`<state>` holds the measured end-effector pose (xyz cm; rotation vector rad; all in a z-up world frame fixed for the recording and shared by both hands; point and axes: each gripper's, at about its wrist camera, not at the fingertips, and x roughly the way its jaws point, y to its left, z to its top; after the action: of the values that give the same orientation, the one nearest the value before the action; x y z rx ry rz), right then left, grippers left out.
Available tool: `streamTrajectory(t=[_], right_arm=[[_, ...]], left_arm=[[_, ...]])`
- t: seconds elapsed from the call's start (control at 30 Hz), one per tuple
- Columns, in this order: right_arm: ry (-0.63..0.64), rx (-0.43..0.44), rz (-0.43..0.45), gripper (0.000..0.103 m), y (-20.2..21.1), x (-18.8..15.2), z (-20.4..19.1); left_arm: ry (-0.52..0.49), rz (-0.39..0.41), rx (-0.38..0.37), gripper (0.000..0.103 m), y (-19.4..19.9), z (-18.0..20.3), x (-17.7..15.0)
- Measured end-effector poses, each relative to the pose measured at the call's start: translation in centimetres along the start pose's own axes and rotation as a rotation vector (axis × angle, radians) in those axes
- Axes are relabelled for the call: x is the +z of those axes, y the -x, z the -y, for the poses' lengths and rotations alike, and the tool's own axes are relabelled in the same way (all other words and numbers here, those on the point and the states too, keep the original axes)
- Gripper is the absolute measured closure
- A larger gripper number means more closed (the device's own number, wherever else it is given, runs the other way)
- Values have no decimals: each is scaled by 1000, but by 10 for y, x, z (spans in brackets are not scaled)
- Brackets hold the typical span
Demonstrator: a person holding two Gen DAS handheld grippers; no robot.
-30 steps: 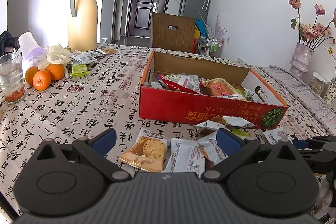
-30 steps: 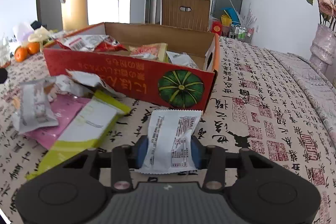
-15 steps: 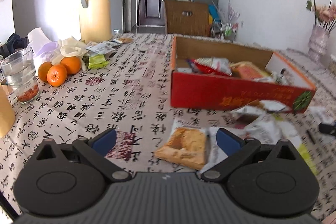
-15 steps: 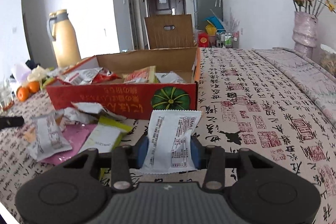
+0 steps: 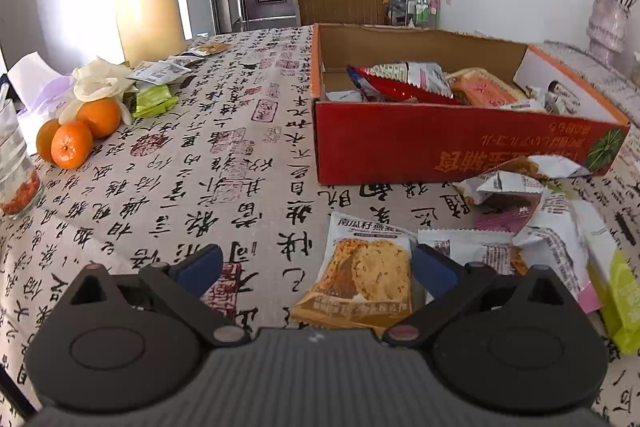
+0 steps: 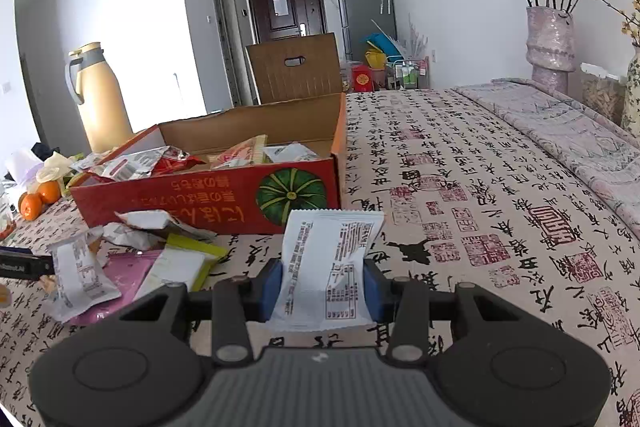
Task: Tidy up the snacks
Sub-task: 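Grasp an orange cracker packet with the left gripper while the right gripper holds the white packet, then carry the cracker packet toward the box while the right gripper carries the white packet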
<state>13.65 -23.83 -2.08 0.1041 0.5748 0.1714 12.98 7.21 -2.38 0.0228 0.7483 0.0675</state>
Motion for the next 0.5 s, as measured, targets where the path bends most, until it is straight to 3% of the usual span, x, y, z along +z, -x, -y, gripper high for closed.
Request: streamTrajectory(t=[0.17, 0.23, 0.3, 0.4, 0.5], right_arm=[[-12, -5, 2, 61, 0, 0, 2], [-15, -5, 0, 61, -1, -1, 2], [-17, -3, -4, 61, -3, -2, 1], [-18, 3, -9, 61, -4, -3, 1], [-20, 7, -11, 61, -5, -4, 1]], left_arm=[[-6, -32, -13, 20, -9, 3, -1], [0, -29, -36, 33, -8, 3, -1], [-6, -21, -55, 54, -5, 4, -1], [-10, -12, -68, 61, 1, 8, -4], [-8, -2, -70, 61, 7, 10, -9]])
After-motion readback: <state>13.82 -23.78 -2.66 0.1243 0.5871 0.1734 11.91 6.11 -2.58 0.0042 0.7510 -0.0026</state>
